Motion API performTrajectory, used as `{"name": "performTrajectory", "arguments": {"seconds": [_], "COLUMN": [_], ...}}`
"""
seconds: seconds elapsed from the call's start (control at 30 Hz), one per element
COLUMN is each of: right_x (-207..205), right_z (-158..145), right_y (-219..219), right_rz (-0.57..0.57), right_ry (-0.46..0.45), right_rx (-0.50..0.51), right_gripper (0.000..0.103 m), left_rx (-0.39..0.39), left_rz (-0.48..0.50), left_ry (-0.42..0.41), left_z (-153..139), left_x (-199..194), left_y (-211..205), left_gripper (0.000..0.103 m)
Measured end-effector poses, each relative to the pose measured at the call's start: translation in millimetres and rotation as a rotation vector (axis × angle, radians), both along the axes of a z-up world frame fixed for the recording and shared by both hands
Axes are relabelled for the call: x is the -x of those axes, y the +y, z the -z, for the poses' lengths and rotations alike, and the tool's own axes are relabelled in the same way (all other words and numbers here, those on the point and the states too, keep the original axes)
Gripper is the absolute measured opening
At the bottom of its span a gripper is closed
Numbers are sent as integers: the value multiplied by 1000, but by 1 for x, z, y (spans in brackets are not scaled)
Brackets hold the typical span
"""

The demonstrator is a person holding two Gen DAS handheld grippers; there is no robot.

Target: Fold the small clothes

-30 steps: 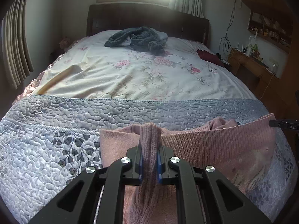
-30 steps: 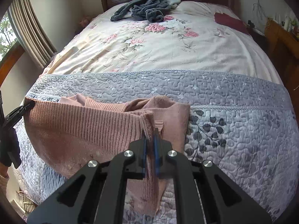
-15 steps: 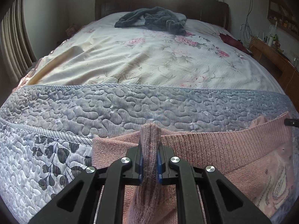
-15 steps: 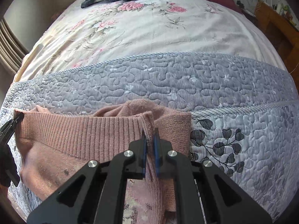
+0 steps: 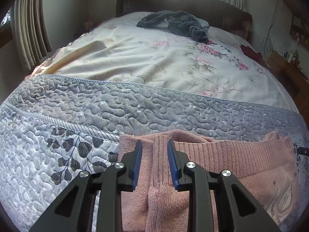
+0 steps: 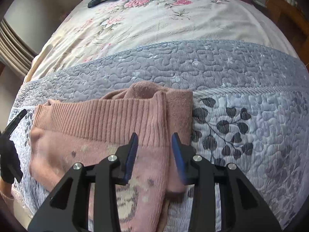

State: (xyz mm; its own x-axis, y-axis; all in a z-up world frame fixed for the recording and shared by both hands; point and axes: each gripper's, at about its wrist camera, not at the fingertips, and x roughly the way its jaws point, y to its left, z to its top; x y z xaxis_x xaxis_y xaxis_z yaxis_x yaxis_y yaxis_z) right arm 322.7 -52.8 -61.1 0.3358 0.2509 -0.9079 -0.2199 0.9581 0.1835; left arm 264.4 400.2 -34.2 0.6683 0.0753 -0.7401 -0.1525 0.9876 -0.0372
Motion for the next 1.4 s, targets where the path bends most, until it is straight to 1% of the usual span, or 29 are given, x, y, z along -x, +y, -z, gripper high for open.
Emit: {"name": "performTrajectory", "arguments": {"seconds": [0.07,0.13,0.23,0.33,0.37,0.4,0.47,0.5,0.57,0.63,0.77,0.93,0.97,1.03,1.07,1.1,1.13,1.17,1.2,1.3,1.4], "right_x": [24,50,86,112,116,119,122,122,121,122,121,117,117,115,113,110,106,100,93,65,41], "right_z": [-2,2,15,33,39,45,50,48,39,35,52,59,57,49,42,34,25,17,13,17,34], "right_y": [-5,-11,-15,-18,-18,-18,-19,-22,-29,-31,-24,-27,-28,-31,-32,-34,-36,-38,-39,-43,-47], "right_rz": [-36,-64,-93,-99,-103,-107,-101,-93,-80,-81,-86,-74,-76,-78,-72,-68,-59,-45,-33,18,64], "right_ry": [24,55,107,156,170,178,191,196,195,190,216,236,241,242,234,214,182,151,142,171,195], "right_rx": [-19,-48,-67,-89,-84,-82,-82,-107,-139,-111,-42,-53,-61,-79,-85,-93,-100,-106,-124,-204,-186], "right_gripper": [47,47,47,47,45,35,23,16,14,12,12,13,15,22,32,47,53,62,66,67,67], "left_rx": [-6,-11,24,37,34,23,19,26,20,28,47,24,26,23,23,28,35,45,55,65,102], "left_rz": [64,116,177,200,204,205,196,187,171,158,137,145,142,133,136,145,152,159,163,174,179], "left_ry": [1,24,66,105,112,125,157,171,198,216,230,239,243,241,227,208,193,182,174,172,191], "left_z": [-8,-6,5,22,28,35,46,51,58,63,70,71,69,62,57,50,44,39,36,32,38], "left_x": [23,47,79,99,103,105,107,108,108,107,105,104,103,101,100,98,95,91,85,63,42], "left_y": [-16,-29,-45,-56,-58,-61,-61,-60,-55,-48,-39,-42,-42,-44,-46,-48,-52,-55,-60,-74,-83], "left_gripper": [34,36,36,36,36,36,36,36,36,36,35,35,35,35,36,38,41,46,47,48,48]}}
